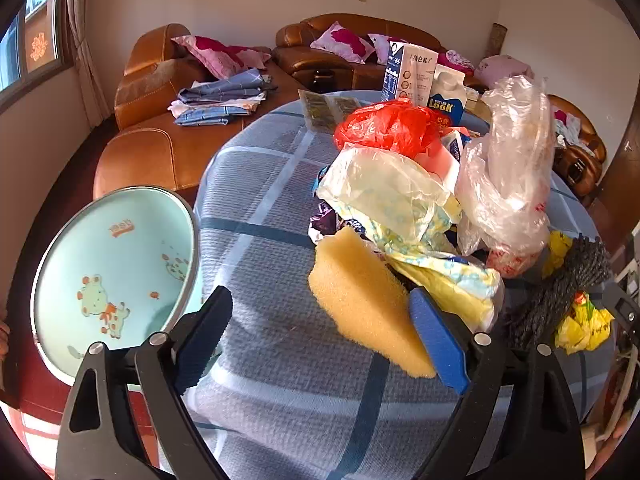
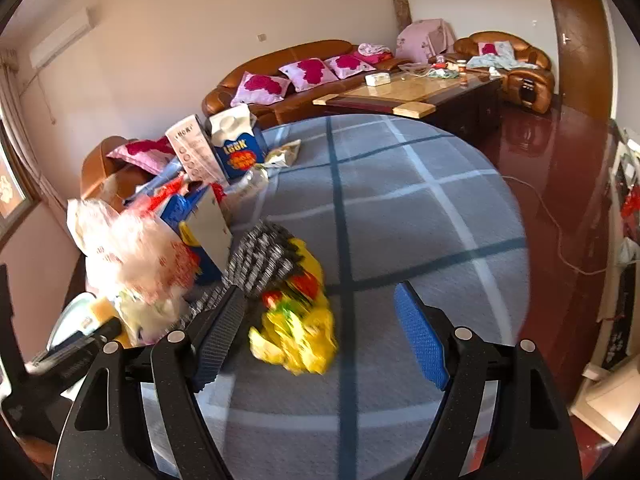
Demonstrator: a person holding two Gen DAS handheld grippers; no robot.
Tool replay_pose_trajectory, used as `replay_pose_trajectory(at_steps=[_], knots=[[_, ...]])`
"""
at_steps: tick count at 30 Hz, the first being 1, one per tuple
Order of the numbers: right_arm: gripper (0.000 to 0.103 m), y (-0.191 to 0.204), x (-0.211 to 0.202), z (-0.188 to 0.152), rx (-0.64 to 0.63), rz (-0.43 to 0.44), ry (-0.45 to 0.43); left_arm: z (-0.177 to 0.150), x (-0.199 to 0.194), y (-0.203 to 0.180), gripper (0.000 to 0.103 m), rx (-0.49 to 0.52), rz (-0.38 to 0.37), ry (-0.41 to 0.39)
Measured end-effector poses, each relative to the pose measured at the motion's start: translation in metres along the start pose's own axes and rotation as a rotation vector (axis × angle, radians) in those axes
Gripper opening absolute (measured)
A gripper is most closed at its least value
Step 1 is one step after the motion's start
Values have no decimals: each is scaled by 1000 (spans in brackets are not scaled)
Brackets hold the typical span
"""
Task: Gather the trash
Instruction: 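Reach the left tool to the yellow sponge while the right tool reaches the black scrubber, then grasp the yellow sponge with the left tool while the right tool grasps the black scrubber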
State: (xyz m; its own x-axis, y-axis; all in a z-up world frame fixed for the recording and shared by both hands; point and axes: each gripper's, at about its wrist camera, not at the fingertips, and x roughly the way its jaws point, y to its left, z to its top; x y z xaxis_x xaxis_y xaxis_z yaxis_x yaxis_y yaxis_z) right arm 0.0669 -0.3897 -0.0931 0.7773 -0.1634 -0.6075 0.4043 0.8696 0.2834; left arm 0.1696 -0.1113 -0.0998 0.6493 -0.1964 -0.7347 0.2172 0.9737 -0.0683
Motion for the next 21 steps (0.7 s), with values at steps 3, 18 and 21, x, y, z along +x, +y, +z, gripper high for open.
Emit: replay_pose_trajectory(at_steps=[3, 18, 21], knots=[[77, 7, 9, 6, 19, 29, 12, 3, 5, -3, 87, 6, 8, 1], [16, 34, 29, 10, -71, 58, 41, 6, 10, -25, 39, 75, -60, 8], [16, 34, 21, 11, -64, 77, 22, 7, 3, -24, 37, 67, -66, -4]])
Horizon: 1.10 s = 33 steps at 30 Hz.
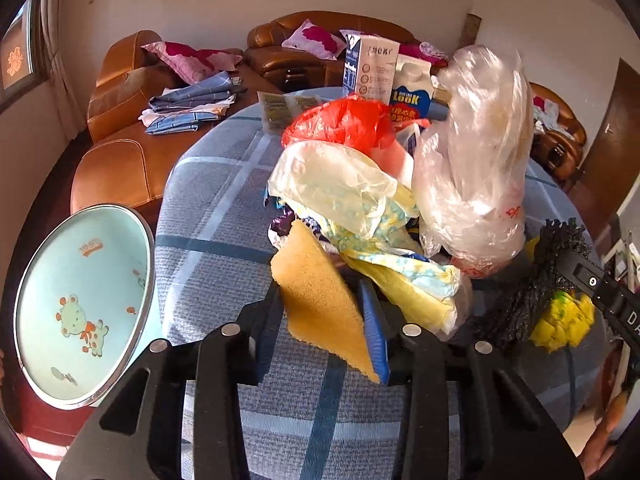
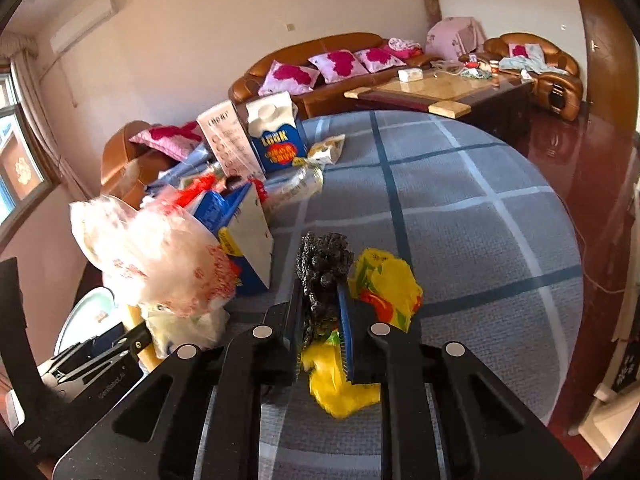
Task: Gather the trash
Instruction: 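Grasp the yellow sponge with the left tool while the right tool grasps the black scrubber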
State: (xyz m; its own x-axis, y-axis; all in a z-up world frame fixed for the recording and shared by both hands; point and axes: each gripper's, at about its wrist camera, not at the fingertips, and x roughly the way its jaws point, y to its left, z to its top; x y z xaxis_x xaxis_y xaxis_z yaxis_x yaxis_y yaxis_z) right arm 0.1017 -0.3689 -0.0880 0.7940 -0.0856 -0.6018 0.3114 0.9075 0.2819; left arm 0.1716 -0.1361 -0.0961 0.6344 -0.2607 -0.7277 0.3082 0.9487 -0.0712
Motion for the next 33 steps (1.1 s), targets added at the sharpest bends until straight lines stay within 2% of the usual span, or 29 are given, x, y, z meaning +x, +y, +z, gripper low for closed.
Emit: replay_pose_trajectory(at_steps=[14, 23, 29, 33], knots=[[16, 19, -48, 6, -31, 14, -107, -2, -48, 8, 38, 15, 58, -95], [16, 35, -60, -7, -69, 40, -95, -15, -74, 23, 38, -8, 68, -126], [16, 52, -70, -14, -98, 60, -106, -23, -90, 38, 38, -34, 66, -145], [16, 63, -75, -17, -117, 72, -113, -27, -100, 53, 38, -75, 23, -152]])
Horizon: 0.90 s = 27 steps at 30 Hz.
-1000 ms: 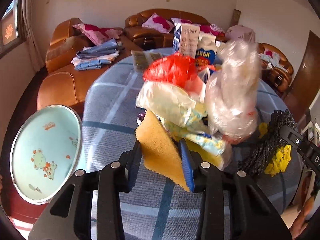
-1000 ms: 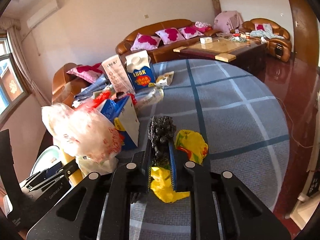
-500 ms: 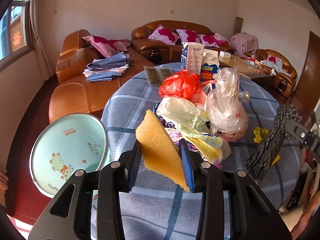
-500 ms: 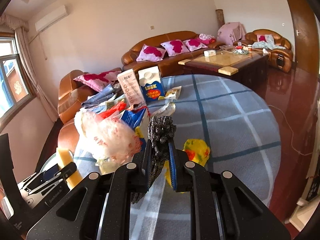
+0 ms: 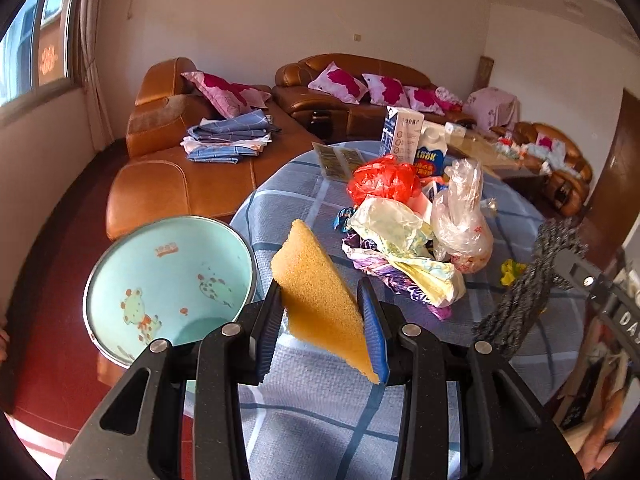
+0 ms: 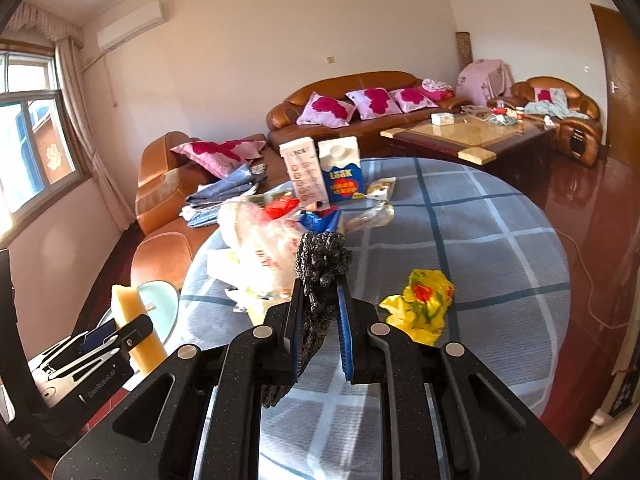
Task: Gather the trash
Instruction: 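Grasp the yellow sponge with the left tool while the right tool grasps the black scrubber, then carry both items over the blue bin and open both tools to drop them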
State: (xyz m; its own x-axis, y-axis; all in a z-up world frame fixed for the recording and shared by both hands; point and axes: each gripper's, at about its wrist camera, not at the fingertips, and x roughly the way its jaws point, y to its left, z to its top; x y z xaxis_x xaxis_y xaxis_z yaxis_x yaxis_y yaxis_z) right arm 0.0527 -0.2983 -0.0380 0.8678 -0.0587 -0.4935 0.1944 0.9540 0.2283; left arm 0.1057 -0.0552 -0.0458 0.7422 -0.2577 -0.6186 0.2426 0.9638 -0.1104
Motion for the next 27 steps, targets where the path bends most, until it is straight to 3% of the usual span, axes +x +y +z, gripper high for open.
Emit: replay_pose_trajectory(at_steps=[5, 15, 27], knots=[[16, 13, -8, -3, -24, 21, -5, -4, -11, 24, 38, -62, -55, -6], [16, 61, 2, -5, -99, 114, 8, -9, -32, 69, 38, -119, -9, -32], [16, 145, 49, -5, -194, 251, 55, -2, -21, 132, 37, -186, 191, -30]])
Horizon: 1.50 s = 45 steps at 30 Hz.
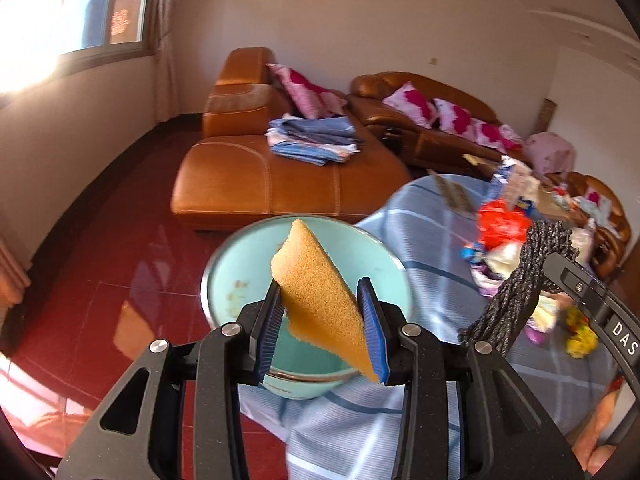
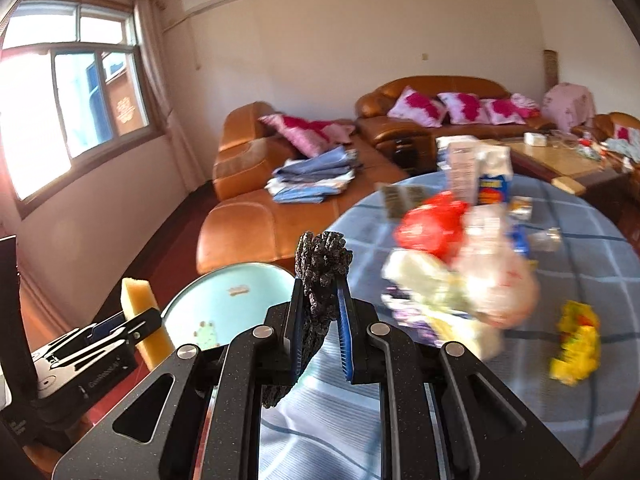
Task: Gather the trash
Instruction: 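Carry both items over the blue bin and open both tools to drop them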
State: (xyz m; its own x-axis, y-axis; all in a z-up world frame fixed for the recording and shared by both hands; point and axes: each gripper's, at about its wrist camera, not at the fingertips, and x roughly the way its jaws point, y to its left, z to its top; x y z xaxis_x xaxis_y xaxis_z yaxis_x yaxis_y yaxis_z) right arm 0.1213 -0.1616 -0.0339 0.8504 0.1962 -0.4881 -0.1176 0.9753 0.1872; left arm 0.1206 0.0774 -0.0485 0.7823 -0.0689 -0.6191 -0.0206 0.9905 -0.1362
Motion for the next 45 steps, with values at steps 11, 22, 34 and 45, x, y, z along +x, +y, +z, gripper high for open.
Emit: replay_pose_trajectory(at_steps=[11, 22, 34, 45], knots=[[16, 44, 74, 1, -89, 55, 110, 2, 56, 21, 38, -15, 72, 95], [20, 44, 119, -10, -98, 88, 213, -1, 85, 33, 39, -14, 119, 155], [53, 26, 101, -4, -22, 110, 152, -5, 72, 42, 86, -60, 232, 133], [59, 7, 57, -4, 21, 69, 90, 0, 46, 22, 97, -2, 276, 75]])
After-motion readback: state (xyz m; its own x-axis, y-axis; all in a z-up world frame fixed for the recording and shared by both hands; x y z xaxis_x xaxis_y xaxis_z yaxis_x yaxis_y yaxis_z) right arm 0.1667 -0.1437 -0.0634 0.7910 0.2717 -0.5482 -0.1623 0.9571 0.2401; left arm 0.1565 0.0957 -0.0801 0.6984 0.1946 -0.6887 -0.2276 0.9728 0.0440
